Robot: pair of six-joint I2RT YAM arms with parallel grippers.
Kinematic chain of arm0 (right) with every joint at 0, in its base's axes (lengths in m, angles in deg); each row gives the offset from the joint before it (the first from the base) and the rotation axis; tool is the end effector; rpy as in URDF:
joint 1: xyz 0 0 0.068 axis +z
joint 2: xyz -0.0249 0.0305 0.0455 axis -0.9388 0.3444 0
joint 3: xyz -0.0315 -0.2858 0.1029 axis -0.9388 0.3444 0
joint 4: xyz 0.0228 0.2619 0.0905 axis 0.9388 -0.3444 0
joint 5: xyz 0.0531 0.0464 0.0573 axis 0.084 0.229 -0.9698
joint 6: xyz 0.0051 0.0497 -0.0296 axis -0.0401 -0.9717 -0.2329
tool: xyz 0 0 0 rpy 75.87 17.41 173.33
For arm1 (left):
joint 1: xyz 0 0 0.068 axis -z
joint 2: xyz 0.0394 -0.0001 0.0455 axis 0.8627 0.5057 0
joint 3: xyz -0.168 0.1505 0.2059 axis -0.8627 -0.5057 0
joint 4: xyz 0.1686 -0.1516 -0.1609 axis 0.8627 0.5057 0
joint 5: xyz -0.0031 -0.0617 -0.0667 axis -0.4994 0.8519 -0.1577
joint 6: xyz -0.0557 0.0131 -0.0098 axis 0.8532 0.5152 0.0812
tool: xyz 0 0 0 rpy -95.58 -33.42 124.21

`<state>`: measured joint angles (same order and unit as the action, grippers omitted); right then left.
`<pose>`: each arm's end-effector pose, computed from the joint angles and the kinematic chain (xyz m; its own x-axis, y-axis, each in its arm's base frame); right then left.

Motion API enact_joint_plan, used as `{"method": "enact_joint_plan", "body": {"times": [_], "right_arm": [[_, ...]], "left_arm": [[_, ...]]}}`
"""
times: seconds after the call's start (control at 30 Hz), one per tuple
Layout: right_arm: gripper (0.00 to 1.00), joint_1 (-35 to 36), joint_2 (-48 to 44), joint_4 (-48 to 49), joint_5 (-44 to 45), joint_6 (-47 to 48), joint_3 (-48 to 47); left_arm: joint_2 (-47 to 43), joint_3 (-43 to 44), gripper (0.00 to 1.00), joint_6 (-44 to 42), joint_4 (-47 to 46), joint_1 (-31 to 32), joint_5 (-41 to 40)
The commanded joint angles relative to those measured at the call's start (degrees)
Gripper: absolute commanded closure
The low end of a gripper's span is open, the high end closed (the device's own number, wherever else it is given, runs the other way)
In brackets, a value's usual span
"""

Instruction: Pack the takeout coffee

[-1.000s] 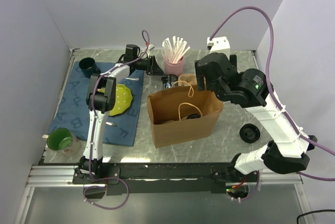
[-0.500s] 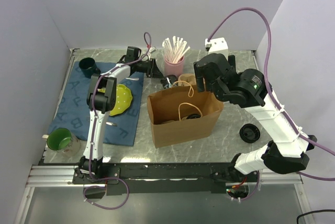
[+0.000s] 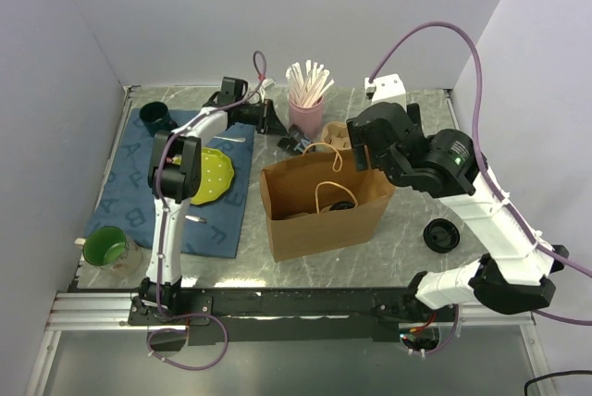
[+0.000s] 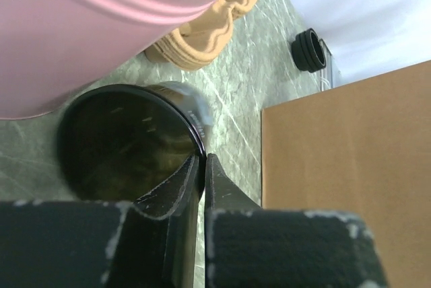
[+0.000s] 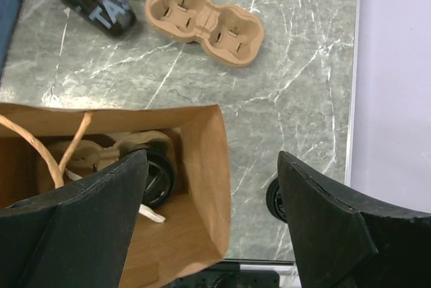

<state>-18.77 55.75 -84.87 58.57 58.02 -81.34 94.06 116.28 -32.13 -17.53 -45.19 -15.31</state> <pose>0.1545 0.1476 0.5188 -0.5148 -0.2614 -0.8165 -0.1374 0.9652 -0.2224 0.5402 -0.1793 0.1878 -0.7675 0.1329 -0.6271 0.6409 0.1827 -0.7456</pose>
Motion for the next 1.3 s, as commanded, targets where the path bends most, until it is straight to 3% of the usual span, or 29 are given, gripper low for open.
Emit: {"method": "enact_joint_plan", "body": {"times": [0.0,0.2,0.43,0.57,0.8,1.13,1.27], "right_arm": [[0.15,-0.3,-3.2,1.6,1.4,1.4,1.0],[0.15,-0.3,-4.8,3.2,1.7,2.9,1.6],[0.14,-0.3,-8.2,8.4,1.3,6.9,4.4],[0.14,-0.4,-10.9,11.3,0.8,8.0,7.4],[0.14,-0.4,-15.9,14.3,0.6,10.3,10.8],[0.14,-0.3,-17.9,16.0,0.7,11.5,12.0],[0.14,-0.4,-17.4,16.6,0.8,12.5,11.9]], "left_arm": [[-7.2,0.0,0.99,-3.1,2.9,0.0,-2.6],[-10.8,0.4,0.99,-7.3,14.2,0.1,-7.6],[-17.3,3.1,0.99,-9.6,24.0,2.0,-25.6],[-18.5,7.3,0.99,-9.9,29.4,5.3,-40.0],[-19.0,14.6,0.99,-12.5,35.8,11.8,-57.0],[-14.6,16.2,0.99,-17.5,41.8,14.2,-69.1],[-13.2,14.9,0.99,-18.1,41.8,14.5,-69.3]]}}
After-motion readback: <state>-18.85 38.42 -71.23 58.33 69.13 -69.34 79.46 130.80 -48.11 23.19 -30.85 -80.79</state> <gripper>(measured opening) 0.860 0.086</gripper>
